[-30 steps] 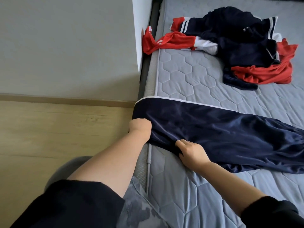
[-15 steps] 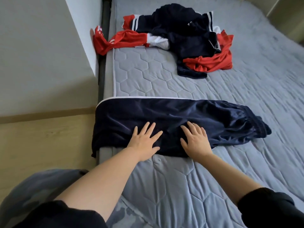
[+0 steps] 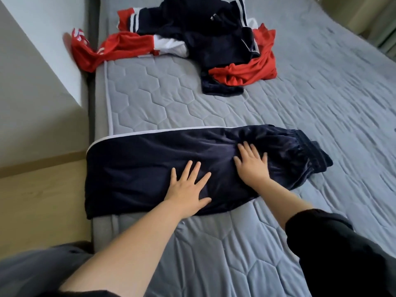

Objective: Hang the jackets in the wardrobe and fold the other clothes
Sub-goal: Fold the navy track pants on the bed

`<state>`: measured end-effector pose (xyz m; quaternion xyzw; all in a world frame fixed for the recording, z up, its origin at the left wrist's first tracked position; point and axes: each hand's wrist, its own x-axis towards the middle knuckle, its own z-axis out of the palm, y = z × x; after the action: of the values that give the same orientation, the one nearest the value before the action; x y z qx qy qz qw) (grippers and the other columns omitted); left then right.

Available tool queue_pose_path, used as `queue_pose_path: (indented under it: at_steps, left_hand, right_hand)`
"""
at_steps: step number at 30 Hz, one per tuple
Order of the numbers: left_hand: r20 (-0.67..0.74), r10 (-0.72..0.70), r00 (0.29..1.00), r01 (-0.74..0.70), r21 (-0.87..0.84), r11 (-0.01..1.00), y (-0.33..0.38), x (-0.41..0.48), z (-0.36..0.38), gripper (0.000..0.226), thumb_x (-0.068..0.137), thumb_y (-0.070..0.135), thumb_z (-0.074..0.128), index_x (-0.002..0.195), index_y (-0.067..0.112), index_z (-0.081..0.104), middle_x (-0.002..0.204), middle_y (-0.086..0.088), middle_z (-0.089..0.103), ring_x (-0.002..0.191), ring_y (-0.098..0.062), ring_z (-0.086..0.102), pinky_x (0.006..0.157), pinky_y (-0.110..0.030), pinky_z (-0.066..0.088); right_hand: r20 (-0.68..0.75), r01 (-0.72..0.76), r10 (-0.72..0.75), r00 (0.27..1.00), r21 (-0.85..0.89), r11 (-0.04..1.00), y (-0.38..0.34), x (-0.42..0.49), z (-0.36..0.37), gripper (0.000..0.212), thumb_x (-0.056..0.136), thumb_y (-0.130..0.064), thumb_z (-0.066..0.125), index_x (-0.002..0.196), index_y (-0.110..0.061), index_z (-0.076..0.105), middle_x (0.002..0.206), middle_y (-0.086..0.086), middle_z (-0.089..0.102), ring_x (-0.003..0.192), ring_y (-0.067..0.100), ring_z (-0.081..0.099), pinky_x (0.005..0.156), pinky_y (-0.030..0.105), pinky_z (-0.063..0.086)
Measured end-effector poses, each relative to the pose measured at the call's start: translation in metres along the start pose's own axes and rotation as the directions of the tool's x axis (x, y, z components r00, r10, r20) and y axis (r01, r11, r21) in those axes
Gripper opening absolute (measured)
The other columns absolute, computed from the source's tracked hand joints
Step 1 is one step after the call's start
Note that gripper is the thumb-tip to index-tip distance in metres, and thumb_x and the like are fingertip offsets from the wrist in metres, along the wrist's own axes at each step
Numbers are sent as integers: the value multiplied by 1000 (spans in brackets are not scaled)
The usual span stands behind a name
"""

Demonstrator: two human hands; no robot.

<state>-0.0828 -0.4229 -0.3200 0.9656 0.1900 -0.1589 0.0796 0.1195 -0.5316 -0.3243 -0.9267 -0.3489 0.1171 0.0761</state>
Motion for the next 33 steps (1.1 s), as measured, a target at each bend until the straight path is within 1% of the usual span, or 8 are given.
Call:
queue_pose_path:
  at_steps: [3,8,12,16,20,23,29,33]
  left_hand:
    - [30,36,999,-37,22,999,6,9,-4,75,89,67,28,147,39,-9,155,-1,-24,141,-24,-27,110,-60,-6]
    - [47,56,997,-56,6,998,38,28,-15,71,91,65,26,149,37,-4,156,-2,-21,142,-25,-25,109,-62,-5]
    - [40,42,998,-42,0,999,47,31,-16,69,92,62,26,149,35,-3,157,-3,-19,142,-24,-24,110,-60,-5]
    - [6,167,986,-166,-32,986,45,25,-17,68,93,62,22,150,35,-2,158,0,-16,143,-18,-23,113,-52,-6]
    - [127,253,959,-263,61,963,47,19,-14,80,85,73,25,148,38,-9,157,1,-19,142,-18,-23,112,-58,-5]
    - [156,267,951,-295,193,936,39,12,-12,87,82,74,30,147,36,-14,156,-1,-22,143,-21,-21,111,-61,0]
    - [192,185,964,-228,234,945,44,3,-19,86,87,10,39,146,36,-18,156,-1,-23,143,-23,-21,110,-63,8]
    - [221,189,957,-211,80,974,77,14,-33,86,84,8,40,148,38,-10,156,7,-21,144,-21,-17,110,-62,11]
  right_hand:
    - [-49,-362,371,927,141,922,67,9,-20,56,100,-33,27,150,-11,16,159,5,9,146,21,4,117,47,1]
    - [-337,-348,444,830,310,885,96,-14,-34,48,96,-17,43,140,-1,37,152,18,26,140,31,19,114,39,12]
    - [-566,-299,583,583,518,802,102,-35,-46,40,90,-12,52,128,-1,52,137,17,44,128,34,35,106,39,25]
    - [-103,-375,954,282,903,208,126,-44,-54,53,88,-30,59,131,-3,45,134,16,49,124,32,45,98,34,35]
    - [400,-256,776,487,915,-311,122,-39,-65,65,82,-49,65,132,-10,48,119,4,55,102,26,56,85,35,47]
    - [493,-186,643,585,854,-486,121,-29,-71,51,83,-45,67,126,-19,55,116,0,62,91,23,61,87,40,50]
    - [345,-298,834,430,927,-229,122,-33,-64,37,88,-20,52,125,-10,52,94,-2,54,83,18,50,72,26,44]
    - [181,-158,931,318,978,-136,140,-27,-91,42,91,-11,43,133,-8,46,124,7,56,104,24,58,82,28,46]
